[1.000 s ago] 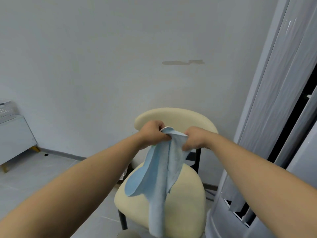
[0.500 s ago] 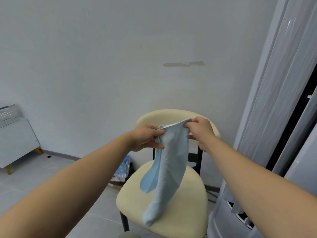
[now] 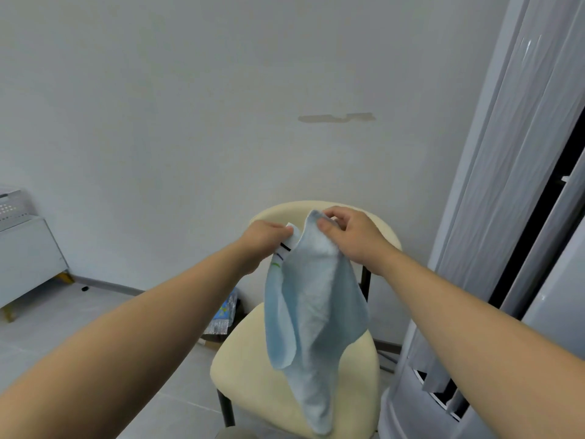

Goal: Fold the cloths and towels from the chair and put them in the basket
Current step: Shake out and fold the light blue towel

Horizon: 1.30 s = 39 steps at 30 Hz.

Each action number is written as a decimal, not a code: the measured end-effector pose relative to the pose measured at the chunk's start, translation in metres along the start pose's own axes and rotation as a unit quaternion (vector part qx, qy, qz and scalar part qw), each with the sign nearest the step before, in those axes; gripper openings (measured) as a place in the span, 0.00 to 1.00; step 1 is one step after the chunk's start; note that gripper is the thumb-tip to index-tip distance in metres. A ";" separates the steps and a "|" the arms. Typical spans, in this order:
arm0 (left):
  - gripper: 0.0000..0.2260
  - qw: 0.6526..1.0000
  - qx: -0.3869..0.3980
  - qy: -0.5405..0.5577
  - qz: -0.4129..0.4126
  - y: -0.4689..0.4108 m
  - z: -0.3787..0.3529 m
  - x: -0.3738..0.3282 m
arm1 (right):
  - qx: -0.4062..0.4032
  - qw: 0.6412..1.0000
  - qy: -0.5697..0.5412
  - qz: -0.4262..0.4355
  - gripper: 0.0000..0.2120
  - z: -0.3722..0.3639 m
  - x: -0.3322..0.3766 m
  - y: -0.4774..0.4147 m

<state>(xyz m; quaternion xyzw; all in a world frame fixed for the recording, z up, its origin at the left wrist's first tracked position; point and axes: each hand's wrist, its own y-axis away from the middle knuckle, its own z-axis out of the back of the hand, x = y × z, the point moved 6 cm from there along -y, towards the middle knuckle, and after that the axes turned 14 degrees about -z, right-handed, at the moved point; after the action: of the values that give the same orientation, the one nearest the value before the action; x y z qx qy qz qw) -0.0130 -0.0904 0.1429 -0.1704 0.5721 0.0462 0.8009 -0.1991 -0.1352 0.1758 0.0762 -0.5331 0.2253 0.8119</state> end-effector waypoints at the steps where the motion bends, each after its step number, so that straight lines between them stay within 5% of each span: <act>1: 0.13 0.999 -0.001 -0.021 -0.031 -0.002 0.000 -0.002 | 0.009 0.999 0.032 0.012 0.08 -0.005 0.003 0.002; 5: 0.14 0.997 0.030 0.033 -0.069 0.002 -0.009 -0.014 | -0.010 0.989 0.144 0.031 0.11 -0.018 0.010 0.002; 14: 0.16 0.989 0.073 0.090 -0.087 0.008 -0.012 -0.021 | -0.049 0.995 0.091 -0.015 0.15 -0.022 -0.004 -0.004; 17: 0.24 0.990 0.066 0.024 -0.124 0.009 -0.011 -0.022 | -0.044 0.993 0.111 -0.022 0.12 -0.025 -0.004 -0.002; 20: 0.15 0.981 0.031 -0.074 -0.179 0.008 -0.008 -0.026 | -0.035 0.993 0.098 -0.046 0.13 -0.025 -0.009 -0.002; 25: 0.10 0.914 0.041 -0.298 -0.273 0.009 -0.007 -0.040 | 0.055 0.983 0.102 -0.139 0.16 -0.027 -0.027 0.006; 31: 0.09 0.893 0.024 -0.335 -0.299 0.004 0.002 -0.054 | 0.174 0.962 0.032 -0.206 0.32 -0.039 -0.052 0.012; 39: 0.11 0.904 -0.041 -0.326 -0.272 0.000 0.014 -0.069 | 0.224 0.936 0.048 -0.266 0.48 -0.059 -0.077 0.028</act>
<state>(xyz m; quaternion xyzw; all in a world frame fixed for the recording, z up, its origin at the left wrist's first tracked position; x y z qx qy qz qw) -0.0233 -0.0777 0.2109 -0.3273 0.2081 -0.0975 0.9165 -0.1882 -0.1108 0.0780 0.3841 -0.3893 0.1180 0.8288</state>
